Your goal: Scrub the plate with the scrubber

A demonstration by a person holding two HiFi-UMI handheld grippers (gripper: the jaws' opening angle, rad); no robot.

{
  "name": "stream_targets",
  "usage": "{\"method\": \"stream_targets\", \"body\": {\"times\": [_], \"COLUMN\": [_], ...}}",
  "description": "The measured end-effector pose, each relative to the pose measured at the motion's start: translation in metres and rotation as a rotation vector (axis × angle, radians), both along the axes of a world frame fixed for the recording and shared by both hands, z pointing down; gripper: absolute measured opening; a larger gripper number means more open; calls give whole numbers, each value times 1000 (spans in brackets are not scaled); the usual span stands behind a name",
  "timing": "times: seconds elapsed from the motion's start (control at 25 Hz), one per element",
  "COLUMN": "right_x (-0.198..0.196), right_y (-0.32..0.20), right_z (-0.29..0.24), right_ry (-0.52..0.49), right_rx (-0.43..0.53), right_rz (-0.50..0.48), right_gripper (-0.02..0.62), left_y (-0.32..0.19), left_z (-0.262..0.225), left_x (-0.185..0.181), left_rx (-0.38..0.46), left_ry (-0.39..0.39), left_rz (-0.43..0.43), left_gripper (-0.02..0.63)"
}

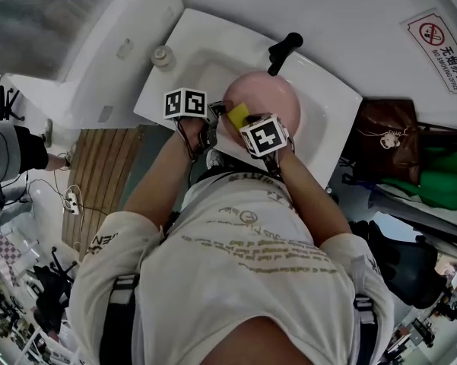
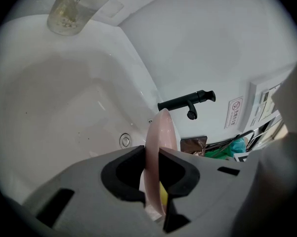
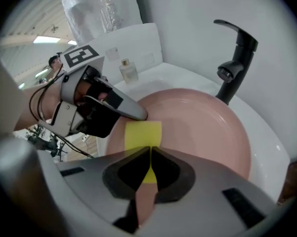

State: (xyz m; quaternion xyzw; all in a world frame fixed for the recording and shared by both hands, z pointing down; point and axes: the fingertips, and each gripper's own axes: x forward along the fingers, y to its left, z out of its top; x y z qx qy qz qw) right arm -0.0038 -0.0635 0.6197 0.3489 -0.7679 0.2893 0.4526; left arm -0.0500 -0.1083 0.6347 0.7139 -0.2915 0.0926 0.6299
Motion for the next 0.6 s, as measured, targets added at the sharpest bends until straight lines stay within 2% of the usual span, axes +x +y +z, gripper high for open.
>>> {"method": "stream_targets", "body": {"times": [0.12, 0.28, 0.6], "right_x": [-4, -4, 22], "right_y": [12, 22, 42], "right_z": [5, 6, 13], "right_ry": [-40, -48, 30], "right_rx": [-59, -115, -195], "right_rz": [-3, -57, -103], "right_gripper": [35, 35, 35], "left_y": [0, -2, -4], "left_z": [1, 0, -1], "left_x": [0, -3, -4], "left_rx": [-3, 1, 10], "left_ry": [5, 0, -4], "left_rz": [-2, -12, -20], "left_gripper": [52, 52, 54]}}
